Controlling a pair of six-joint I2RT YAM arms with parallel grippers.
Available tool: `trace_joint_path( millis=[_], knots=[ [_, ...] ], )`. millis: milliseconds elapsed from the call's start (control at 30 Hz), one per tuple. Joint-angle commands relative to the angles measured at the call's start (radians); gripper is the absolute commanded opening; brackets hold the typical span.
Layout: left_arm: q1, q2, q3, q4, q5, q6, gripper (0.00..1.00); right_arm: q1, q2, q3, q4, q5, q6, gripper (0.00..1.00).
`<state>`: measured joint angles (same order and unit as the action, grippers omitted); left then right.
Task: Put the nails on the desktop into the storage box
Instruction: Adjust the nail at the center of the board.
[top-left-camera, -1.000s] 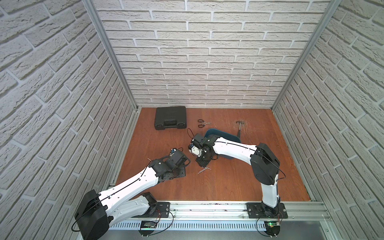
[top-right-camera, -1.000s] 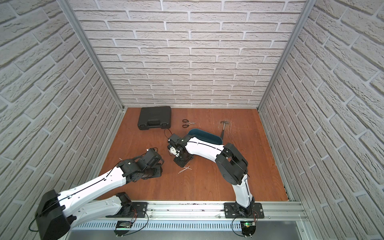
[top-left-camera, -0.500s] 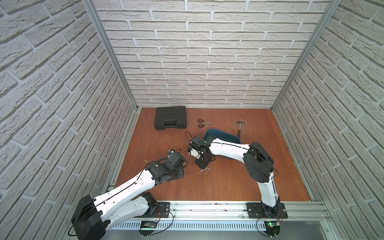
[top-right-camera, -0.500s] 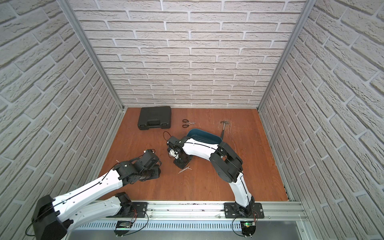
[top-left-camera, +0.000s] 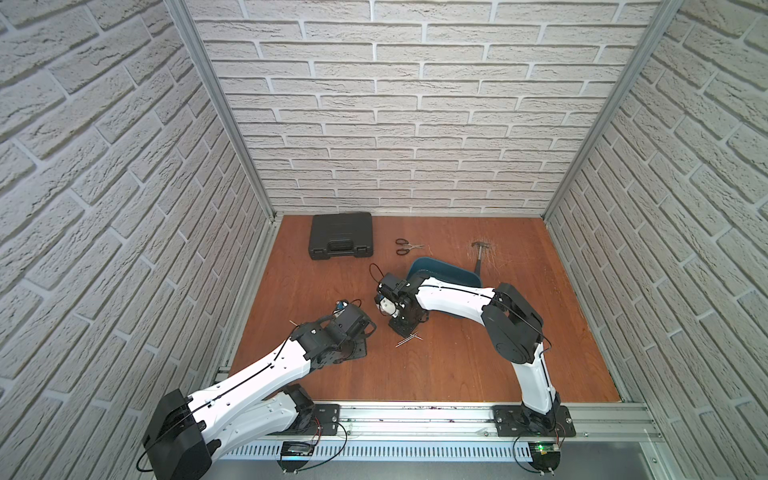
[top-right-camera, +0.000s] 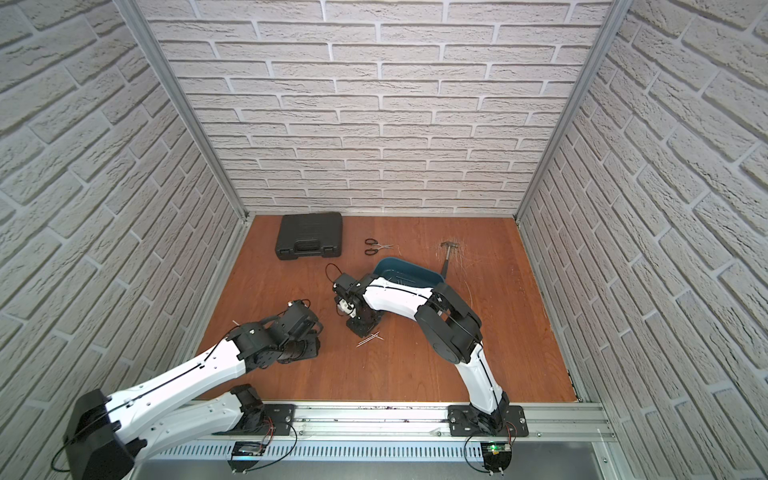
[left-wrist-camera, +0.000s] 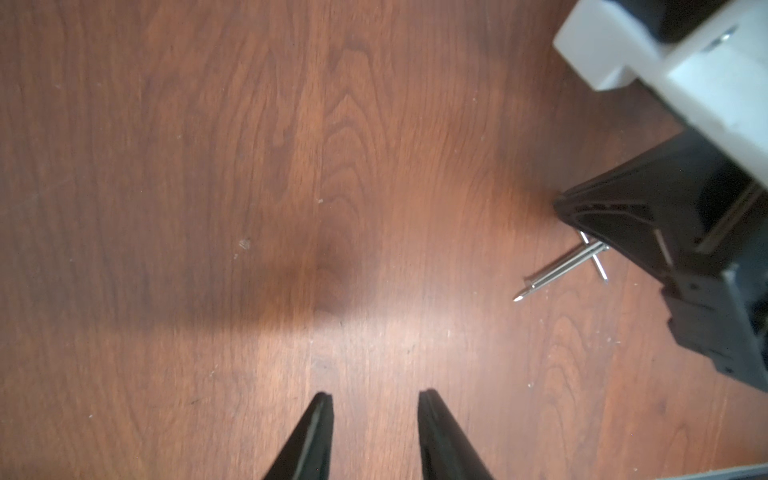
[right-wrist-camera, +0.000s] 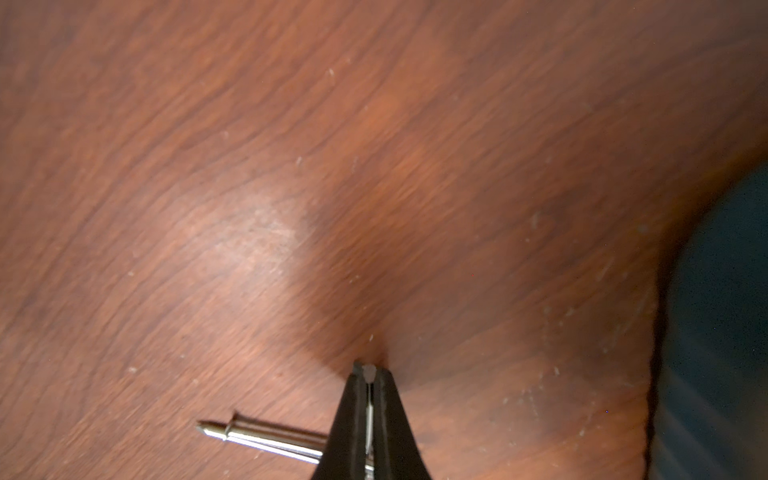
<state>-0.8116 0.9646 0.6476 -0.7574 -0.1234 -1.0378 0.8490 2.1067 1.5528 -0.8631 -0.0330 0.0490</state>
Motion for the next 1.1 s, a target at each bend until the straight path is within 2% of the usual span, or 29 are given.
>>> trace_joint_path(
  millis=[0, 667, 767, 1067],
  knots=[
    [0.008, -0.002, 0.006, 0.007, -0.014, -0.004, 0.38, 0.01, 0.009, -0.036, 0.015, 0.026, 0.009, 0.24],
    [0.007, 0.015, 0.015, 0.017, -0.012, 0.005, 0.38, 0.008, -0.002, -0.035, 0.025, 0.057, 0.04, 0.1],
    [0.008, 0.026, 0.021, 0.019, -0.008, 0.011, 0.38, 0.008, -0.008, -0.036, 0.025, 0.066, 0.048, 0.03],
    [0.007, 0.049, 0.037, 0.029, -0.006, 0.024, 0.38, 0.007, -0.036, -0.03, 0.027, 0.101, 0.065, 0.02]
  ],
)
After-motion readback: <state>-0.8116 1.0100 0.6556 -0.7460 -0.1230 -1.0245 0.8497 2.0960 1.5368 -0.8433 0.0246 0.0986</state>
